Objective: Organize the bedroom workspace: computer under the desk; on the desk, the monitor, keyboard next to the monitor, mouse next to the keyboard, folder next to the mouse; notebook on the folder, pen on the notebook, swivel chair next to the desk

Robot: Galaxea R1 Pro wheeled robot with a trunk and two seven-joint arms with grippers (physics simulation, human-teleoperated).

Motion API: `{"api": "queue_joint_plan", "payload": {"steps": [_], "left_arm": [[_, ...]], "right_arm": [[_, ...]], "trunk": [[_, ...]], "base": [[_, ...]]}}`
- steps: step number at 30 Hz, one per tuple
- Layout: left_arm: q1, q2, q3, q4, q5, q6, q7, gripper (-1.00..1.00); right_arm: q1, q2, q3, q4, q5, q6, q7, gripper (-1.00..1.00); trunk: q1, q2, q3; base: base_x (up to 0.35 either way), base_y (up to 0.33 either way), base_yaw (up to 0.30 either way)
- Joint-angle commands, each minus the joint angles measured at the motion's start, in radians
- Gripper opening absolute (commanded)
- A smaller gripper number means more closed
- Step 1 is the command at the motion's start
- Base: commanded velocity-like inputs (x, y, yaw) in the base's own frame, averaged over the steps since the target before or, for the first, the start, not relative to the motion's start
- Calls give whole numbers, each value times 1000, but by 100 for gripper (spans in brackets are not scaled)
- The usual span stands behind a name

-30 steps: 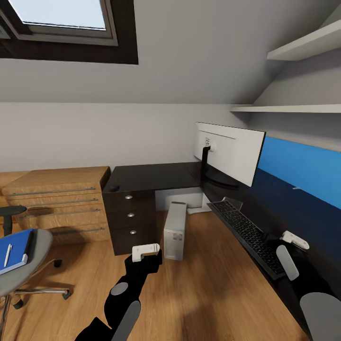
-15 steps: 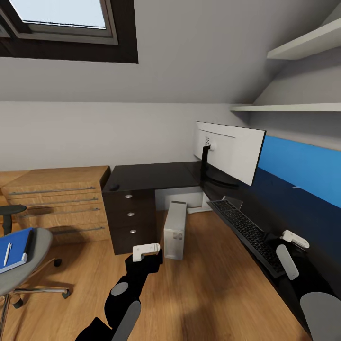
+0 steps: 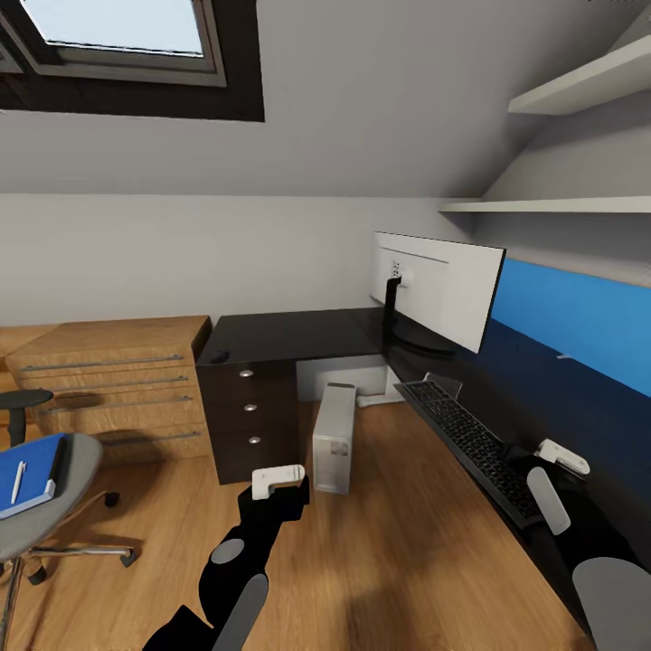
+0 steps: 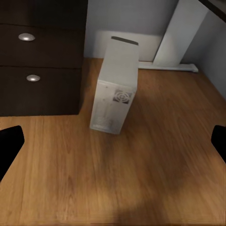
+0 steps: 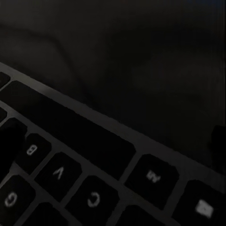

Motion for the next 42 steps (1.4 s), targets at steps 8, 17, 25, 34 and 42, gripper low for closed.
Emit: {"api": "queue_joint_plan", "payload": {"steps": [8,17,25,34,42], "left_arm": [[-1,0,-1,-1,9,2,9,100],[-1,0,-1,-1,9,3,9,100],[-1,0,-1,-1,9,3,9,100],[-1,0,-1,0,9,3,10,100],[-1,0,-1,0,9,2,11,100]], "right_arm": [[1,1,0,3,-14,4,-8,100],[1,1,1,2,-14,4,-8,100],[0,1,1,2,-14,4,-8,100],[1,2,3,-10,-13,3,-8,100],[1,10,3,-74,-13,0,-8,100]], "trunk": [[0,-1,-1],[-12,20,8],[-12,20,8],[-12,20,8],[-12,20,8]], "base": [[-84,0,0],[-2,0,0],[0,0,0],[0,0,0],[0,0,0]]}}
